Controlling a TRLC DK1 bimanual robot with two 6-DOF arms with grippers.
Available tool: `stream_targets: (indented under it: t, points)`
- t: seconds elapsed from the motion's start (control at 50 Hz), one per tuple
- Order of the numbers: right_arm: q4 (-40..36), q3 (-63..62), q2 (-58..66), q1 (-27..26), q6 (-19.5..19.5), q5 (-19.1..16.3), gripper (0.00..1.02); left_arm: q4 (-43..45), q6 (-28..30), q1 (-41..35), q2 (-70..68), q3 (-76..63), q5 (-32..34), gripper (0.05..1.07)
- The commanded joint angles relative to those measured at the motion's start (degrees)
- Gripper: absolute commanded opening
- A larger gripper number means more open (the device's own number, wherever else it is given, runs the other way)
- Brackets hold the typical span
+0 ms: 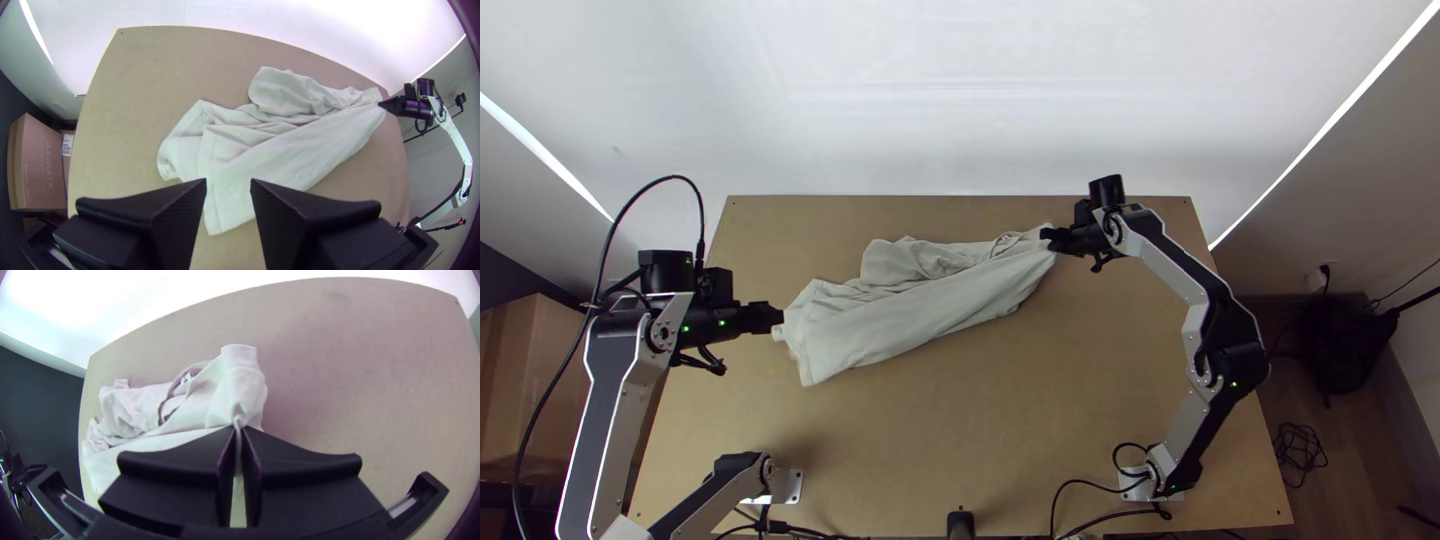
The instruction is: Fold the t-shirt
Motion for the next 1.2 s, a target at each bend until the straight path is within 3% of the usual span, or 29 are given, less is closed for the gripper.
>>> stream_targets:
  t: [0.0, 0.04, 0.1, 0.24, 0.36, 0.5, 0.82, 1.18]
  points:
    - [-0.7, 1.0, -3.2, -0.4, 1.2, -0.1, 0.02, 1.2, -2.1, -2.1, -0.9, -2.9, 1.1, 0.56]
    - [-1.4, 1.2, -3.8, -0.4, 1.2, -0.1, 0.02, 1.1, -2.4, -2.4, -0.9, -3.2, 1.5, 0.57]
    - [-2.1, 1.0, -4.9, -0.2, 1.2, -0.1, 0.02, -3.4, -1.5, -3.8, -0.2, -4.2, 2.6, 0.72]
    - [-2.3, 0.3, -6.2, 0.5, 1.2, 0.0, 0.02, -7.0, 1.4, -7.0, -0.9, -11.5, 1.8, 0.74]
    - [-2.5, 0.0, -6.1, 1.0, 1.2, 0.1, 0.02, -5.3, 1.7, -8.2, -0.9, -16.2, 1.5, 0.72]
    - [-2.5, -0.1, -6.1, 2.1, 1.2, 0.4, 0.02, 2.2, 0.8, -9.0, -0.3, -19.6, 1.3, 0.47]
    - [-2.1, 0.7, -5.7, 3.4, 1.2, 1.0, 0.02, 14.5, 0.3, -8.2, 8.0, -21.3, -4.7, 0.48]
    - [-2.1, 2.6, -4.7, 3.4, 1.2, 1.1, 0.02, 19.7, 1.2, -8.7, 15.0, -21.7, -6.1, 0.47]
